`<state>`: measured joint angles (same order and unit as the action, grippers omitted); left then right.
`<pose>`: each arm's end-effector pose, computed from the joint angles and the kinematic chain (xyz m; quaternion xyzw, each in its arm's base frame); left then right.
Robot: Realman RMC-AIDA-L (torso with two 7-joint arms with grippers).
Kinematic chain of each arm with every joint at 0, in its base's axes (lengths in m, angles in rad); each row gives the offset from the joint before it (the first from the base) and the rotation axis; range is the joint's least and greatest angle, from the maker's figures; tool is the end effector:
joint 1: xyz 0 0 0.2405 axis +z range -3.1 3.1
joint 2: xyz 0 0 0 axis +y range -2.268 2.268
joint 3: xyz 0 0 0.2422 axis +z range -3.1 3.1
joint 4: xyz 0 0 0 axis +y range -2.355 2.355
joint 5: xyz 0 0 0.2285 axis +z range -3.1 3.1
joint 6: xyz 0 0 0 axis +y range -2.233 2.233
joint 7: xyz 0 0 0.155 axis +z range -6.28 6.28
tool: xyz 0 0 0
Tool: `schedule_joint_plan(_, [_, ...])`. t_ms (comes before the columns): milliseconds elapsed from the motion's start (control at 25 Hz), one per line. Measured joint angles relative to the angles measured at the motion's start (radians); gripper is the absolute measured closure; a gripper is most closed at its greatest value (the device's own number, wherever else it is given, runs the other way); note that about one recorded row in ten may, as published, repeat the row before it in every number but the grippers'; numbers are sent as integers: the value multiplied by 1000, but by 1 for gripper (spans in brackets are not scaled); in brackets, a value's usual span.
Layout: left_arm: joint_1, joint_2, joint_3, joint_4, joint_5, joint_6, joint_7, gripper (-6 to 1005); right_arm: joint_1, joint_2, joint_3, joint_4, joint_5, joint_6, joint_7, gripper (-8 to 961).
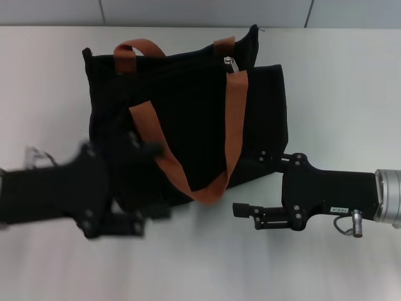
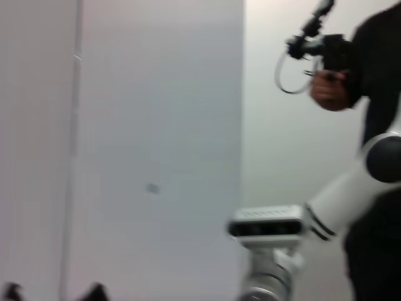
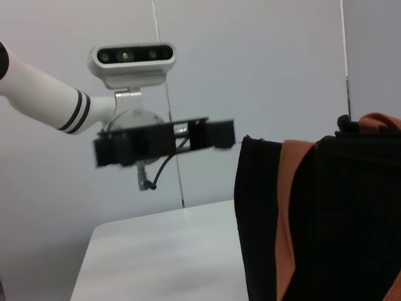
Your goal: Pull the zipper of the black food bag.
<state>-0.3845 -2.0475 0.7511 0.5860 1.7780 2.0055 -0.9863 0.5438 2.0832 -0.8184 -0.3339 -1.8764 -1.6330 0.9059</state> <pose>-0.2506 0.2586 0.0192 -0.9152 -0.0270 -0.3984 0.0538 0.2464 0.2904 -0.0644 -0.9469 0.0807 0.3062 0.0560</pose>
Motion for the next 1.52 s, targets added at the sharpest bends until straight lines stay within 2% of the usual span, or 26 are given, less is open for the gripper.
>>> schedule_joint_plan(160, [6, -16, 53, -19, 50, -52, 13, 184, 1, 0, -31, 8, -5, -8, -3, 164])
schedule_joint_plan(280, [10, -16, 55, -52, 63, -88, 32, 184, -5, 1, -64, 24, -5, -5, -10, 165])
schedule_joint_plan(400, [20, -10, 52, -145, 93, -176, 123, 184, -11, 2, -71, 60, -3, 2, -49, 165])
schedule_joint_plan(560, [41, -12, 55, -155, 119, -226, 160, 184, -12, 3, -69, 94, 2, 12, -86, 165])
schedule_joint_plan(960, [41, -14, 57, -157, 170, -218, 152, 185, -16, 3, -76, 102, -4, 31, -90, 165])
schedule_joint_plan(1520, [45, -16, 57, -158, 172, -202, 150, 185, -17, 3, -77, 115, -5, 34, -107, 165])
